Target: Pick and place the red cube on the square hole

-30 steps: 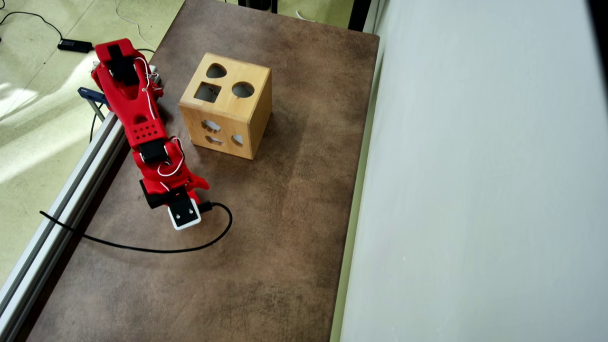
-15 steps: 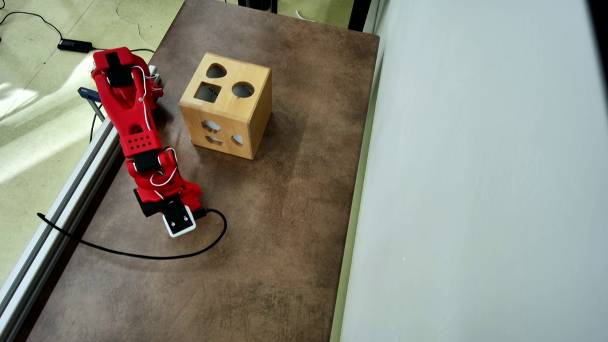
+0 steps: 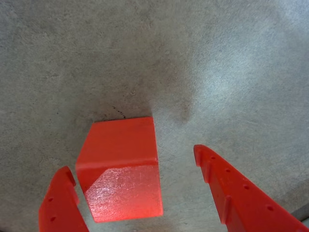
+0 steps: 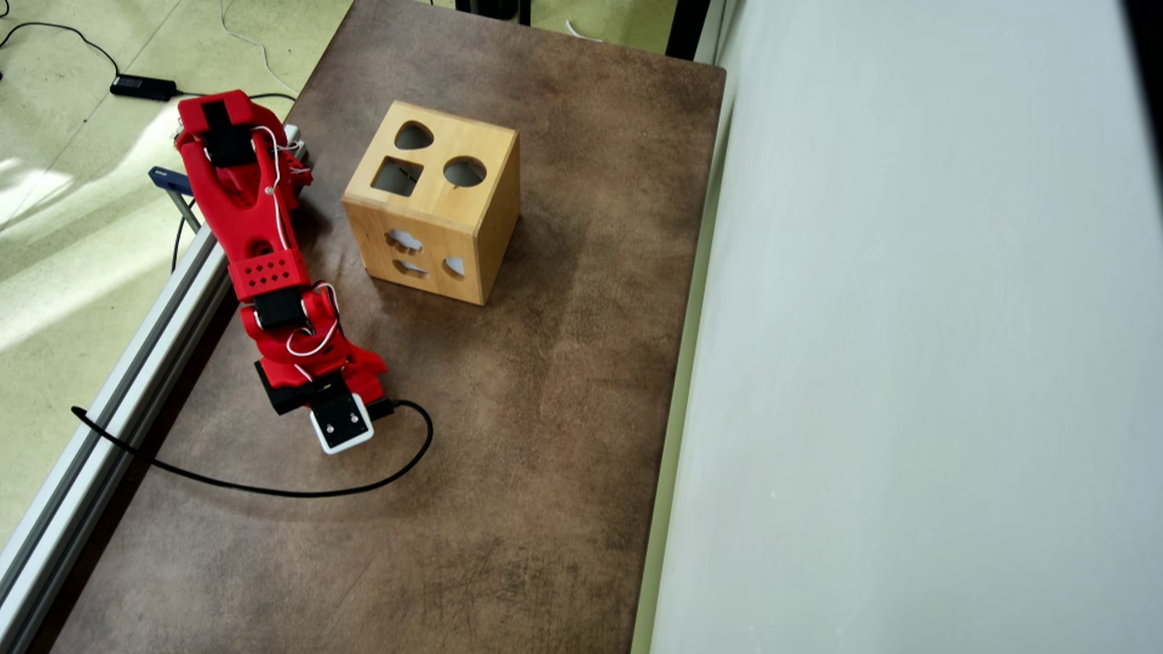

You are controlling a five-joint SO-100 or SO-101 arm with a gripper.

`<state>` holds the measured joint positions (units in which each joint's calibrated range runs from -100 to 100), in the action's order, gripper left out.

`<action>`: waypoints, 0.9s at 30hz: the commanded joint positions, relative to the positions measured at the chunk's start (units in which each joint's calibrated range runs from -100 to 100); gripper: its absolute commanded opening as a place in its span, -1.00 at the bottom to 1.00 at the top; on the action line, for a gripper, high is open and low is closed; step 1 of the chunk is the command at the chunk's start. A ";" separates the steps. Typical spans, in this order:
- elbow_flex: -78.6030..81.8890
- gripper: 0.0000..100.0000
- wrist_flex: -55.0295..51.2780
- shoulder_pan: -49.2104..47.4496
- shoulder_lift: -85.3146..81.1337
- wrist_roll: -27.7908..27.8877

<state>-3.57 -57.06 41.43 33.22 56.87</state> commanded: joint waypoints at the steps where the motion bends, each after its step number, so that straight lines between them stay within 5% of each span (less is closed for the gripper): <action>1: -1.26 -0.25 -0.40 -1.31 -0.74 -0.29; 8: 1.06 -0.27 -0.40 -1.53 -0.74 -0.29; 18: 4.01 -0.70 -0.40 -1.53 -1.67 -0.34; 27: 4.01 -0.85 -0.40 -1.53 -1.76 -0.34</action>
<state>0.77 -57.06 40.35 33.22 56.68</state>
